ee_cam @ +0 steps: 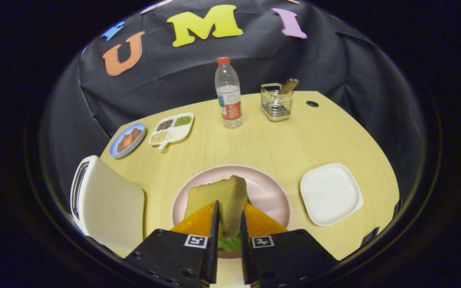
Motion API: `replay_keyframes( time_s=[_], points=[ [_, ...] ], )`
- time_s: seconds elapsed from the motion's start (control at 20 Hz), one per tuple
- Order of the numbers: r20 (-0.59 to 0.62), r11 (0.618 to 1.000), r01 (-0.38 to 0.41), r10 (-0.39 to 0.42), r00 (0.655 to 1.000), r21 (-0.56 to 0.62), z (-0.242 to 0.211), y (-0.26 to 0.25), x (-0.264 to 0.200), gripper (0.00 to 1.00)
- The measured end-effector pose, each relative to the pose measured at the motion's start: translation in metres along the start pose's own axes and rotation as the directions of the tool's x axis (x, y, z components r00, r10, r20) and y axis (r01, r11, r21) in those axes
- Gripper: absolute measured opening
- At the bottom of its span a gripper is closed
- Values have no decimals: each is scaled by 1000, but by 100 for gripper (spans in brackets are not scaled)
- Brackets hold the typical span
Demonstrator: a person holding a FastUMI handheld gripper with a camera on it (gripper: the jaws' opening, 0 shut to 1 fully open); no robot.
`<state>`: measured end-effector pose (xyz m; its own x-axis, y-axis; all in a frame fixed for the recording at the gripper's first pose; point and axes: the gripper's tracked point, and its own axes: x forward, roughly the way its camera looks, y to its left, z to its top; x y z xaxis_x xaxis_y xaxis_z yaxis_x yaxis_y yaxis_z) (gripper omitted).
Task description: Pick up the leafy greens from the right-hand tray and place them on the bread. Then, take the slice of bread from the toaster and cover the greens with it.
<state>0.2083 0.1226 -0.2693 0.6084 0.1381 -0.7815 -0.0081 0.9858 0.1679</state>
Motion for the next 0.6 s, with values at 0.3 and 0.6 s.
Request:
replay_keyframes(
  time_s=[0.3, 0.6],
  points=[
    [-40, 998, 21, -19, 999, 56, -14, -17, 17, 34],
    [13, 997, 75, -75, 997, 15, -15, -23, 18, 63]
  ],
)
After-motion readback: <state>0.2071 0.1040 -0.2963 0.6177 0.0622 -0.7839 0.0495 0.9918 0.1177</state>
